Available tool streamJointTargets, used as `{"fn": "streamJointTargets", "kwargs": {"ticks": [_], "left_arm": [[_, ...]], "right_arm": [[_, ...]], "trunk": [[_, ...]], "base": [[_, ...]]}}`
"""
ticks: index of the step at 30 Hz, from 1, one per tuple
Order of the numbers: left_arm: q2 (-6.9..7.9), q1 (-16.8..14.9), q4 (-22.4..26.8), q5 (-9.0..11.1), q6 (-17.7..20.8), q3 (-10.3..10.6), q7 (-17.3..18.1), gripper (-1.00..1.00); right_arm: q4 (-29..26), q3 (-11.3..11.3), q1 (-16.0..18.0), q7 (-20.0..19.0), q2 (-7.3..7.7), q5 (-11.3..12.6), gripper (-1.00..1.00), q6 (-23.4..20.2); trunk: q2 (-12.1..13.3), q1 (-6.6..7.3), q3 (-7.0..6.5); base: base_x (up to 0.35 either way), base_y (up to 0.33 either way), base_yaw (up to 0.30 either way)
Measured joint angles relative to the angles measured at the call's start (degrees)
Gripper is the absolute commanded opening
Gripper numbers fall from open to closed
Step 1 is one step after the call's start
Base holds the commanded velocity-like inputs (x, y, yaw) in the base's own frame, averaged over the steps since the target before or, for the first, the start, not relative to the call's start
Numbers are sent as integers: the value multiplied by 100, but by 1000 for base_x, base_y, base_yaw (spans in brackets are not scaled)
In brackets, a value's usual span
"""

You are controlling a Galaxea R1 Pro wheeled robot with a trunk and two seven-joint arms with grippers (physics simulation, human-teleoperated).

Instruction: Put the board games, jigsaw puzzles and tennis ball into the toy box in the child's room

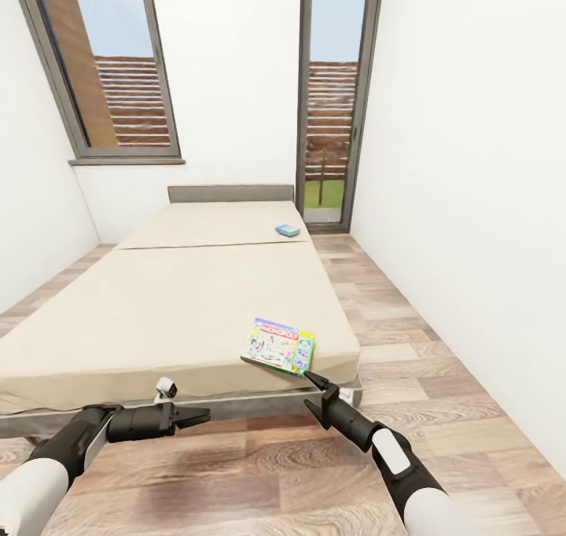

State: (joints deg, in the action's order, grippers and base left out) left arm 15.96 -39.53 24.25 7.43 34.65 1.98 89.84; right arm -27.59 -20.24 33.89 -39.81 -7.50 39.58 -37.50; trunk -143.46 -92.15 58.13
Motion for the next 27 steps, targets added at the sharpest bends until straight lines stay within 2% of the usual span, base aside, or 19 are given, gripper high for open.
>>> {"fn": "streamJointTargets", "kwargs": {"ticks": [13, 27], "left_arm": [[0, 0, 0, -1, -1, 0, 0, 100], [0, 0, 0, 0, -10, 0, 0, 100]], "right_arm": [[0, 0, 0, 1, 0, -4, 100, 0], [0, 0, 0, 0, 0, -9, 100, 0]], "trunk": [[0, 0, 0], [0, 0, 0]], "base": [[45, 115, 0], [8, 21, 0]]}}
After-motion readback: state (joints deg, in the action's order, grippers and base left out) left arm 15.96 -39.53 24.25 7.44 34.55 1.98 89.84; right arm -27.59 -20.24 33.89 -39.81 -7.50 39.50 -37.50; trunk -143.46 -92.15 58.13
